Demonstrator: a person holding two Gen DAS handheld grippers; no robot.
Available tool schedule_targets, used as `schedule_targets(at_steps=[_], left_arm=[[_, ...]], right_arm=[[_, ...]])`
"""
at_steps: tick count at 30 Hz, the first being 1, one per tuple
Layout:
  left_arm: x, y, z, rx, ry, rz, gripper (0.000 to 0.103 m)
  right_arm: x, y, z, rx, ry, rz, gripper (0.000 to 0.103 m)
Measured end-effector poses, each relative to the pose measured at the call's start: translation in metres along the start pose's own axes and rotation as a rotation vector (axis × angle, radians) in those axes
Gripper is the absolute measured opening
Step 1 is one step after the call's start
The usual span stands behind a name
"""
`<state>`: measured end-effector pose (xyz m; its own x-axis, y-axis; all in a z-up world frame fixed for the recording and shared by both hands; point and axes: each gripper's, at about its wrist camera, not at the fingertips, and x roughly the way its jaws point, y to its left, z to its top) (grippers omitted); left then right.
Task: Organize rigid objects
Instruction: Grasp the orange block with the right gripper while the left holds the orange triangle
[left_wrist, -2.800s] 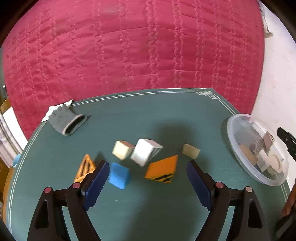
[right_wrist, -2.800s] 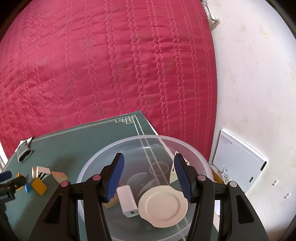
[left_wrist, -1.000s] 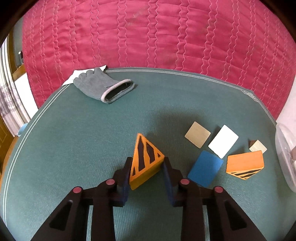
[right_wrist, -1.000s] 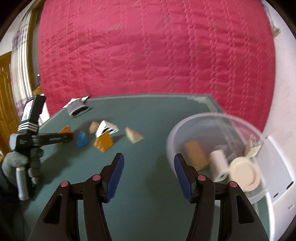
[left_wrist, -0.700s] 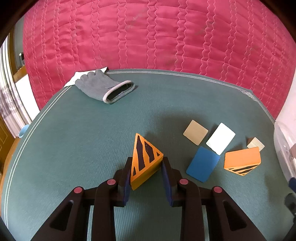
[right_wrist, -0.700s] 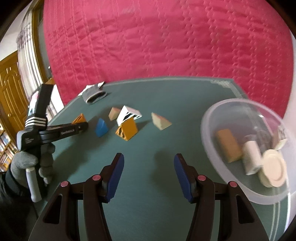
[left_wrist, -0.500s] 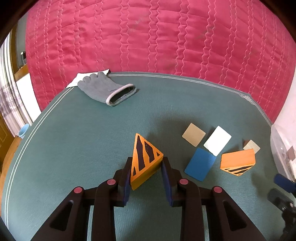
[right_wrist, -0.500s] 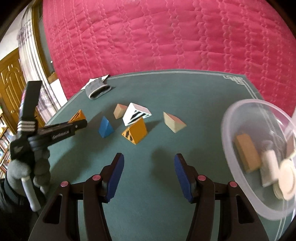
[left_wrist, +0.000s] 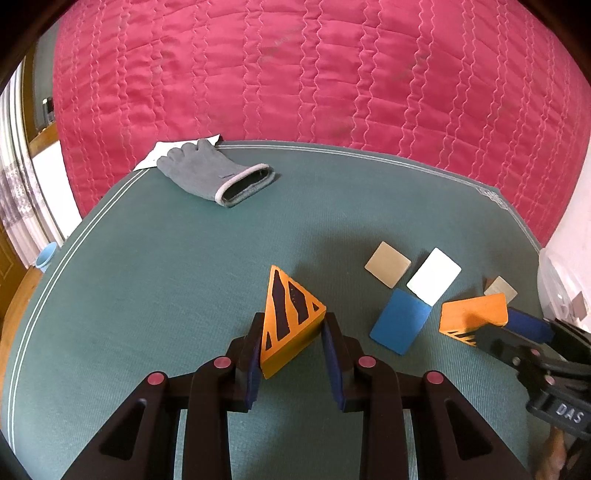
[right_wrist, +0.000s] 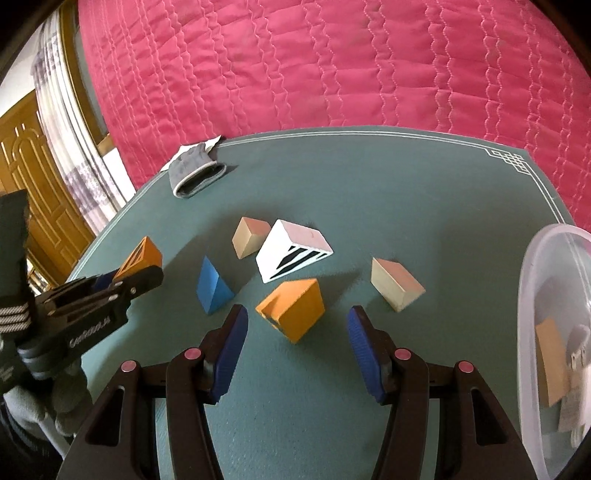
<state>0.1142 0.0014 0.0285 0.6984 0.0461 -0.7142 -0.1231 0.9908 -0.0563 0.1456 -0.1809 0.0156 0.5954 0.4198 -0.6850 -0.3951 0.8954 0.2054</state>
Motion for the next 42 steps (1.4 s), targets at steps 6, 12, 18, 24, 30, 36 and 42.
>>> schedule_targets(at_steps=[6, 12, 18, 24, 30, 36, 42], left_arm=[[0.000, -0.001, -0.001, 0.010, 0.000, -0.004, 0.031], [0.000, -0.004, -0.002, 0.026, -0.007, 0.002, 0.031], [0.000, -0.006, -0.003, 0.037, -0.006, 0.001, 0.031], [0.000, -0.006, -0.003, 0.037, -0.005, 0.003, 0.031], [0.000, -0.007, -0.003, 0.038, -0.003, 0.004, 0.031], [0.001, -0.007, -0.003, 0.033, 0.003, 0.007, 0.031], [0.001, -0.006, -0.003, 0.033, 0.003, 0.006, 0.031]], right_arm=[[0.013, 0.001, 0.006, -0.001, 0.013, -0.011, 0.058], [0.021, 0.005, 0.008, -0.024, 0.020, 0.002, 0.058], [0.019, 0.013, 0.004, -0.062, 0.029, 0.011, 0.058], [0.017, 0.022, -0.004, -0.102, 0.029, -0.022, 0.056], [0.015, 0.022, -0.005, -0.089, 0.026, -0.046, 0.049], [0.010, 0.026, -0.012, -0.087, 0.027, -0.018, 0.049], [0.009, 0.032, -0.016, -0.101, 0.026, -0.034, 0.049]])
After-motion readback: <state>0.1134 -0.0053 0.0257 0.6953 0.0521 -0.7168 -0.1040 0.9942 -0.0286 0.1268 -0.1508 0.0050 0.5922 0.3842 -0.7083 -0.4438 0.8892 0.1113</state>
